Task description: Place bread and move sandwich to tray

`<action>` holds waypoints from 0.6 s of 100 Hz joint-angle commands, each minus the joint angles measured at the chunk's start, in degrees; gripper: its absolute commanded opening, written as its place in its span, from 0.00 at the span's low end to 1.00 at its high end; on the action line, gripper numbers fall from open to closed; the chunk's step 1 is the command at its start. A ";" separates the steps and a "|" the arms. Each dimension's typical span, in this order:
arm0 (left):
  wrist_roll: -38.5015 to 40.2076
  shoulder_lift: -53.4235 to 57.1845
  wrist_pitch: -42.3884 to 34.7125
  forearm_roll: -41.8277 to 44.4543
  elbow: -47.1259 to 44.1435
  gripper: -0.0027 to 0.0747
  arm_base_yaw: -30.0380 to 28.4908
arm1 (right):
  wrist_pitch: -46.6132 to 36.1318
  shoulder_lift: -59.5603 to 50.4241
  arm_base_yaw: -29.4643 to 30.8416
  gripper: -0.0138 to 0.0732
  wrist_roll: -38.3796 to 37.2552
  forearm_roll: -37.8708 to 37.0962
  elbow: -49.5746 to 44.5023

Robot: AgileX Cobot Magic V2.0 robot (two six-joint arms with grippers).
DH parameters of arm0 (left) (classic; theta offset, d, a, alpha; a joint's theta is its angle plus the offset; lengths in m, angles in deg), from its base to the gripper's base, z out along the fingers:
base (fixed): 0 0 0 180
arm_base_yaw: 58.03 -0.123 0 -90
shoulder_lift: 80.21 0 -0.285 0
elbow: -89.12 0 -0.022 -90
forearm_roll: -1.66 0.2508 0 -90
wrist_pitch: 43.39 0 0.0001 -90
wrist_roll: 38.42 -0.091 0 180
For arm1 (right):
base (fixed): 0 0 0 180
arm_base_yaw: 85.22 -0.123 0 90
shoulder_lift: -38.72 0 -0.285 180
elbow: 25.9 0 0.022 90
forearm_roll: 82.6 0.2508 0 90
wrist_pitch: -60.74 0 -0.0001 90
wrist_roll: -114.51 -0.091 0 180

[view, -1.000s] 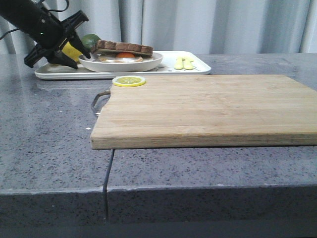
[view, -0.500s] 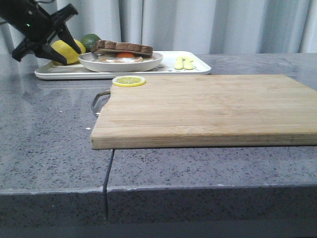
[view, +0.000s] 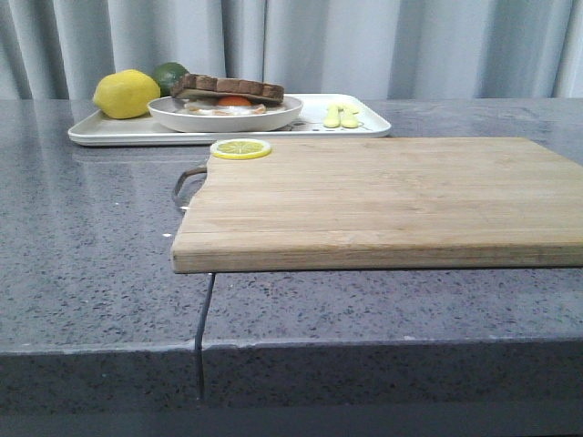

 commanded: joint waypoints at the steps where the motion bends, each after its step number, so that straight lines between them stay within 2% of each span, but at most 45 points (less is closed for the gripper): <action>1: -3.05 6.93 -1.89 -2.22 0.90 0.44 0.09 | -4.08 0.02 0.42 0.56 0.24 0.14 1.38; 20: -7.74 15.82 -6.02 -2.22 -8.45 0.44 0.09 | -4.08 0.02 0.42 0.56 0.24 0.14 1.38; 37: -13.98 26.77 -15.61 -2.33 -23.93 0.44 0.70 | -4.08 0.02 0.42 0.56 0.24 0.14 1.38; 55: -16.03 39.48 -25.52 -2.43 -41.37 0.44 1.23 | -4.08 0.02 0.42 0.56 0.24 0.14 1.38; 60: -16.16 42.68 -31.64 -3.28 -45.73 0.44 1.72 | -4.08 0.02 0.42 0.56 0.31 0.05 1.33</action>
